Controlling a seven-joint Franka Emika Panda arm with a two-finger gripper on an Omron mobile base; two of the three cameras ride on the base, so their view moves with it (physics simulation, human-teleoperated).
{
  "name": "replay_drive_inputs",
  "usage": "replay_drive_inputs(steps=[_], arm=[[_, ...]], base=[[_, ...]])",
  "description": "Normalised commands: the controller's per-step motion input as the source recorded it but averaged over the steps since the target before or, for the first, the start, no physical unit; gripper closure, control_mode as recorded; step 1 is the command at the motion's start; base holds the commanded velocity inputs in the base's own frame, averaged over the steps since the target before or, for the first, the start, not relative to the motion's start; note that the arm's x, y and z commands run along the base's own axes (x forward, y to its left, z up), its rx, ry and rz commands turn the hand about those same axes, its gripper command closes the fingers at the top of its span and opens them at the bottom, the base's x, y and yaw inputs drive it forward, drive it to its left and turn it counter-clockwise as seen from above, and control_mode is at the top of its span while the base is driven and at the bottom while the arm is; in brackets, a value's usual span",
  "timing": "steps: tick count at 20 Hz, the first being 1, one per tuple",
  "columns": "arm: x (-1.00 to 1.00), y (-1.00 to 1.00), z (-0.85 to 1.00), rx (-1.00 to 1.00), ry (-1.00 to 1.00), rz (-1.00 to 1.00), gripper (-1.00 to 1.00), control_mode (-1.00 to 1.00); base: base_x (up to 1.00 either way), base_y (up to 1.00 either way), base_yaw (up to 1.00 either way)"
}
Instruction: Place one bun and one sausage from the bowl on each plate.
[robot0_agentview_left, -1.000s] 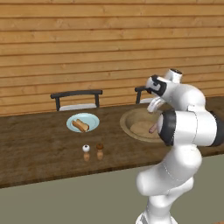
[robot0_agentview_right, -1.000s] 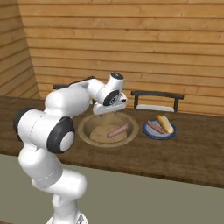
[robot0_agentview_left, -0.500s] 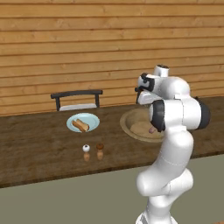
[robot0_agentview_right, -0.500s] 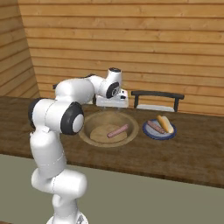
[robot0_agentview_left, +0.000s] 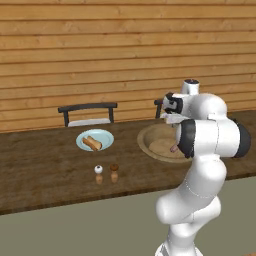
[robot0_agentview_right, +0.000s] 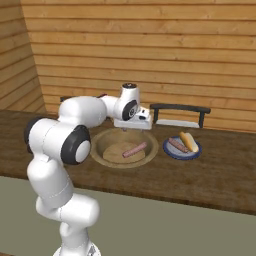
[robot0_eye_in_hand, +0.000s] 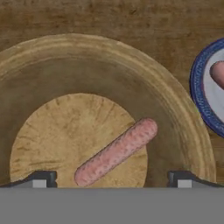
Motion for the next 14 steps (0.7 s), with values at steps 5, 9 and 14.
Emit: replay_drive_inputs(steps=[5, 9, 14], arm=[[0.00, -0.01, -0.29, -0.10, -0.03, -0.09, -1.00, -1.00], [0.00, -0.12, -0.01, 0.26, 0.00, -0.07, -1.00, -1.00], [0.00, -0.05, 0.00, 0.05, 0.02, -0.09, -1.00, -1.00]], base=[[0.00, 0.00, 0.00], [0.00, 0.00, 0.00], [0.00, 0.00, 0.00]])
